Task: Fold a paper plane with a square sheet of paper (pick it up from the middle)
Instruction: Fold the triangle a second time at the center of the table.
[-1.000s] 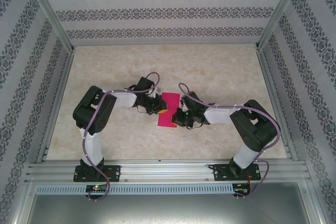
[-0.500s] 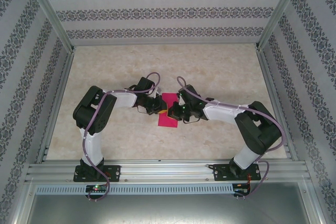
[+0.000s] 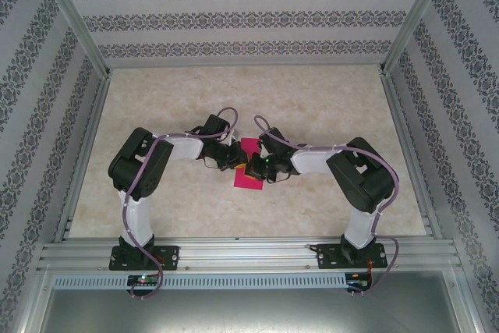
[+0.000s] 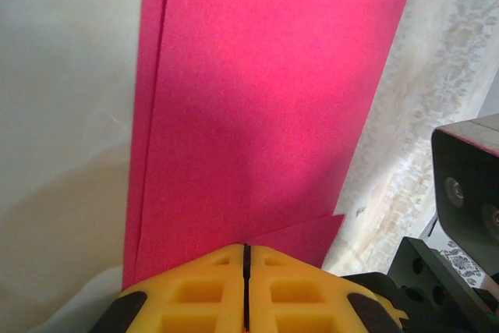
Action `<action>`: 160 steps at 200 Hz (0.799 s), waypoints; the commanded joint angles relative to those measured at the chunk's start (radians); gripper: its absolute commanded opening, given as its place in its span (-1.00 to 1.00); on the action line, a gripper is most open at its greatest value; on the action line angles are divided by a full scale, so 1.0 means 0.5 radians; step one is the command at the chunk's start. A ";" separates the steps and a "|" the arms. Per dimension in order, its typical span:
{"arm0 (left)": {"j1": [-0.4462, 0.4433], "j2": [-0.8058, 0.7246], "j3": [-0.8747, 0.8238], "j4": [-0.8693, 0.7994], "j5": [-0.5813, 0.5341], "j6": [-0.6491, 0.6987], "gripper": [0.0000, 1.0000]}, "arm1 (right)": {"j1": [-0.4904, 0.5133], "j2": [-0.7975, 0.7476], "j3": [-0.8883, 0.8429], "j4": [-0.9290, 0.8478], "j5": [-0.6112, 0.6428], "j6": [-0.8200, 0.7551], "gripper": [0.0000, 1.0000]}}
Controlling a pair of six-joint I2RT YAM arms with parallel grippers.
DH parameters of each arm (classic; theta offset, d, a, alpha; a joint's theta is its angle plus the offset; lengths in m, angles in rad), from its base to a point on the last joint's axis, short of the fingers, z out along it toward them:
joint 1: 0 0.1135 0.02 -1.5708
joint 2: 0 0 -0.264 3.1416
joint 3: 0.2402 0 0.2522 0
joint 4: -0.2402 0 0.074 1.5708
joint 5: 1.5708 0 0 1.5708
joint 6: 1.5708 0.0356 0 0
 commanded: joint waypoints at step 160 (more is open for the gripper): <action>0.041 0.090 -0.076 -0.074 -0.183 -0.025 -0.89 | -0.032 -0.341 -0.650 0.329 -0.061 0.277 -0.90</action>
